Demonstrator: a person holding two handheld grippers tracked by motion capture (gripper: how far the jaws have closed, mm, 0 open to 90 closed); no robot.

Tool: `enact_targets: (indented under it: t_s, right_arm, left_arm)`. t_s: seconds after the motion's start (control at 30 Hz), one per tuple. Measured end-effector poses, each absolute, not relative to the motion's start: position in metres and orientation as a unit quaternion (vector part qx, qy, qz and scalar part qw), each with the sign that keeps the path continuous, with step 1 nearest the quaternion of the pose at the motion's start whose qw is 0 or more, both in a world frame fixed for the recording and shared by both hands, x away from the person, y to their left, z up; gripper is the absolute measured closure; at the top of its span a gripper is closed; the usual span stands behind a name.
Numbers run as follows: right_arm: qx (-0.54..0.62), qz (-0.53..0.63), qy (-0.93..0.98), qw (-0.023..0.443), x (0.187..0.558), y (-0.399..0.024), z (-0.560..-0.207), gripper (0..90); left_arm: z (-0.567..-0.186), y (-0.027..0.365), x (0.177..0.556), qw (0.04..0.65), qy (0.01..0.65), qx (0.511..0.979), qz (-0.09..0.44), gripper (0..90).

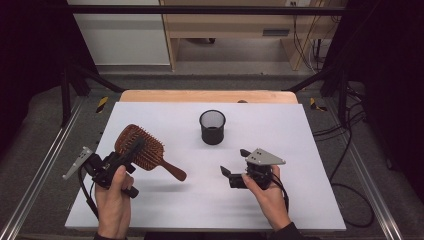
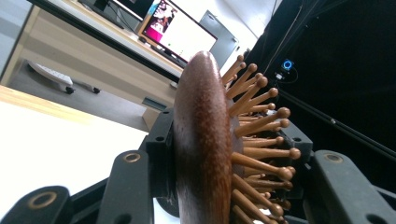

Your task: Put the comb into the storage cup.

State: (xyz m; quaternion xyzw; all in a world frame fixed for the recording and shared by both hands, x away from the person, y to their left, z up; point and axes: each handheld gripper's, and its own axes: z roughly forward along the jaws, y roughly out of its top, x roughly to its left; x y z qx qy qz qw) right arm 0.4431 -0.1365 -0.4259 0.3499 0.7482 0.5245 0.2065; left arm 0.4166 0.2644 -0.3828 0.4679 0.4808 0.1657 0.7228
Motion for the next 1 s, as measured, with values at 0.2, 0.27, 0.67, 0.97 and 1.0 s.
enact_targets:
  t_s: [0.2, 0.27, 0.67, 0.97, 1.0]
  right_arm:
    - [0.349, 0.533, 0.737, 0.224, 0.444, -0.15, -0.426, 8.4]
    - [0.351, 0.534, 0.733, 0.232, 0.443, -0.154, -0.427, 7.4]
    - [0.391, 0.543, 0.689, 0.279, 0.429, -0.216, -0.432, 5.4]
    - [0.389, 0.528, 0.691, 0.304, 0.414, -0.251, -0.442, 4.9]
    - [0.394, 0.525, 0.692, 0.3, 0.413, -0.254, -0.445, 4.8]
  left_arm:
    - [-0.382, 0.268, 0.417, 0.723, 0.483, 0.464, 0.171, 51.3]
    - [-0.382, 0.269, 0.416, 0.722, 0.482, 0.465, 0.174, 51.3]
    - [-0.375, 0.265, 0.42, 0.724, 0.469, 0.474, 0.178, 51.3]
    - [-0.364, 0.253, 0.434, 0.725, 0.468, 0.478, 0.166, 51.2]
    - [-0.363, 0.251, 0.438, 0.724, 0.469, 0.479, 0.164, 51.3]
